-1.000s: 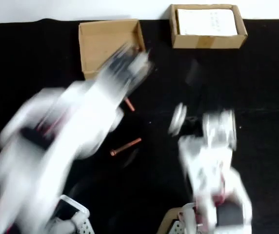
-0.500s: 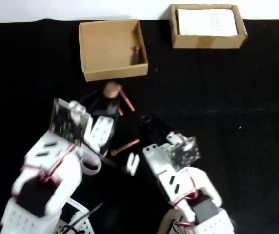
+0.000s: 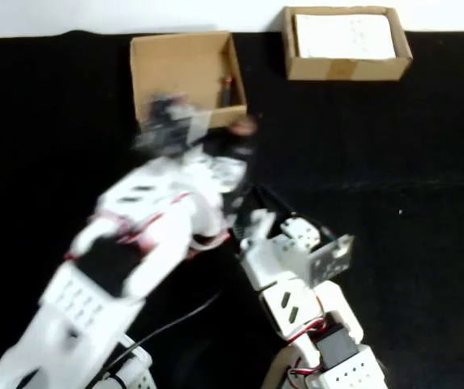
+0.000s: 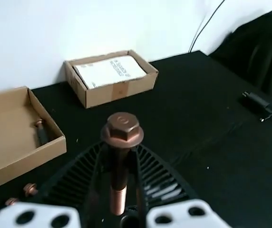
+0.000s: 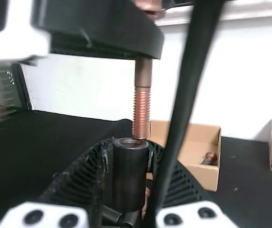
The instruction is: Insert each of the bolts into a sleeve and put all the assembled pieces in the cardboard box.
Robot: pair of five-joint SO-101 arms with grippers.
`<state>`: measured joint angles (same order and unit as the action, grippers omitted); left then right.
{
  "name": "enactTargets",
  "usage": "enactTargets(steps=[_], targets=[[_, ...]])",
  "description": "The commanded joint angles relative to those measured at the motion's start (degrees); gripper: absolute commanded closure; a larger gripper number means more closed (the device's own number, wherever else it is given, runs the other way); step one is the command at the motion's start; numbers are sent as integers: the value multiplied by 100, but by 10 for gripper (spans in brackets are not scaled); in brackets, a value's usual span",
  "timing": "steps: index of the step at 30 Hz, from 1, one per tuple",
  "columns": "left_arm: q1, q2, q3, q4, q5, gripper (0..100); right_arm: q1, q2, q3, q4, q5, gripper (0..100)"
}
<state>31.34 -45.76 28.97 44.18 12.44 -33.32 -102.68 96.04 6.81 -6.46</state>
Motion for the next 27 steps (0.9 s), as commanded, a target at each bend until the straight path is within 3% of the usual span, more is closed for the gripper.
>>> enactTargets(steps=[1,10,16,27], targets=[[154,180,-453,26,62,991,233,-48,224,-127,-158,992],[198,180,-541,273,62,991,330,-75,224,-127,-158,992],[198,215,-1279,738,62,991,321,-48,224,-127,-158,992],[523,224,-1130,888,44,991,321,-75,330,-119,-149,992]])
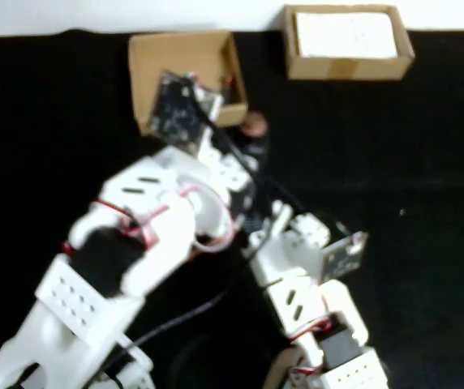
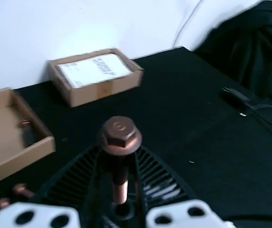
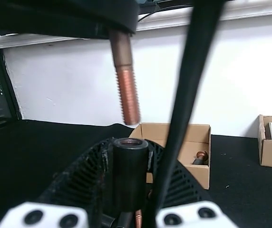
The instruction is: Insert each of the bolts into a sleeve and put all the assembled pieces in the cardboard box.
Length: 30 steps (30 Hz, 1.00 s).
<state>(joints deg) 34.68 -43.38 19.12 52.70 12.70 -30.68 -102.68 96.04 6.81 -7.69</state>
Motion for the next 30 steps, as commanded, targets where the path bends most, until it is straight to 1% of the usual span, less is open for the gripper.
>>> enactTargets(steps=[1,5,13,27,30], targets=[[233,-13,-145,88,18,991,57,-92,382,-119,-26,992],[198,268,-198,281,9,991,57,-92,488,-119,-26,992],[-277,488,-207,299,9,991,66,-92,488,-119,-18,992],[-233,523,-66,352,-9,991,66,-92,479,-119,-9,992],[-224,523,207,369,-325,991,66,-92,479,-119,0,992]])
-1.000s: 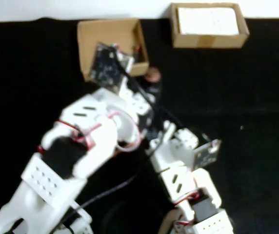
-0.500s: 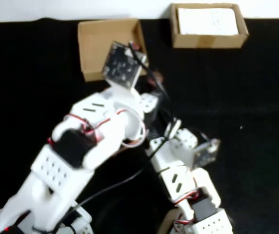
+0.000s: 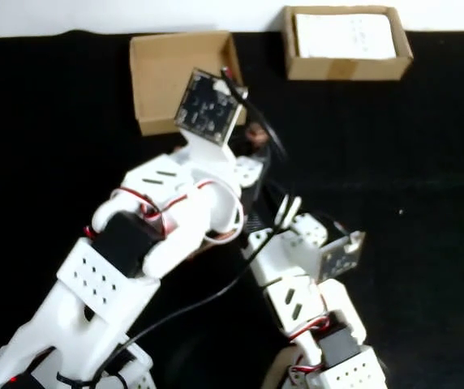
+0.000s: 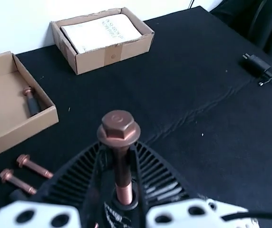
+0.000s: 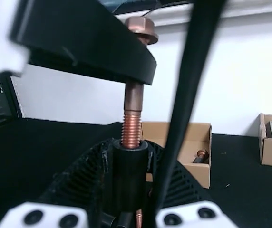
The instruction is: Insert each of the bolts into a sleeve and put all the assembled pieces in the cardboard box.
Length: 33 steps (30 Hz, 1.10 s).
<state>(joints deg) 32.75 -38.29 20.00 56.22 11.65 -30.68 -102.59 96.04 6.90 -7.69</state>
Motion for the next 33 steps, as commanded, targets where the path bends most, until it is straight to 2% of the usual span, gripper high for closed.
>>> enactTargets(steps=[1,5,8,11,18,22,25,27,29,33], targets=[[-31,4,207,18,-290,991,66,-101,479,-127,0,992],[-31,-22,312,237,-334,976,66,-101,462,-127,0,992],[-31,4,48,765,-281,879,66,-101,462,-127,0,992],[-40,13,-312,1424,176,816,66,-75,479,-127,0,992],[-84,-13,-1305,2646,176,779,163,-40,444,-119,0,992],[-242,-66,-2642,3367,-580,815,523,4,145,-13,0,992],[-532,-171,-3310,3771,-1380,930,646,453,-804,295,9,992],[-752,-295,-3222,3974,-1969,998,646,1042,-1552,321,9,992],[-1015,-488,-2844,4141,-2312,988,646,1833,-2273,277,9,992],[-1719,-1209,-1578,4132,-2435,992,646,3653,-3451,-57,9,992]])
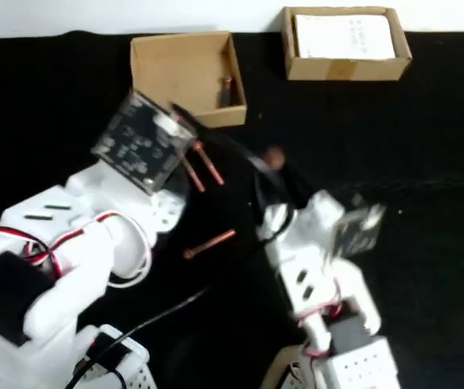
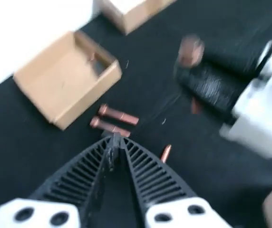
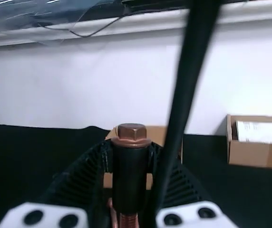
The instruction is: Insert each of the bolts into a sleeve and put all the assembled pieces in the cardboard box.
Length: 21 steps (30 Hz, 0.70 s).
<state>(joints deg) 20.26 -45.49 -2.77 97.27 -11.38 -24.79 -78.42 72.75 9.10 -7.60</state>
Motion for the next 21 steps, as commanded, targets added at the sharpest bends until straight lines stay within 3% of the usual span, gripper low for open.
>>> enactTargets(steps=[1,7,13,16,21], targets=[[-681,-743,1068,0,-132,992,57,1719,-1358,-418,0,992],[-2097,-2668,4013,-1310,-123,992,57,4532,-2914,-1613,18,991],[-3073,-3749,6844,-3015,-88,990,57,7398,-4840,-2325,897,991],[-3415,-3670,7697,-3376,-53,957,57,8690,-6088,-2396,958,991],[-3609,-3565,8312,-4044,774,932,163,10484,-8101,-2369,932,991]])
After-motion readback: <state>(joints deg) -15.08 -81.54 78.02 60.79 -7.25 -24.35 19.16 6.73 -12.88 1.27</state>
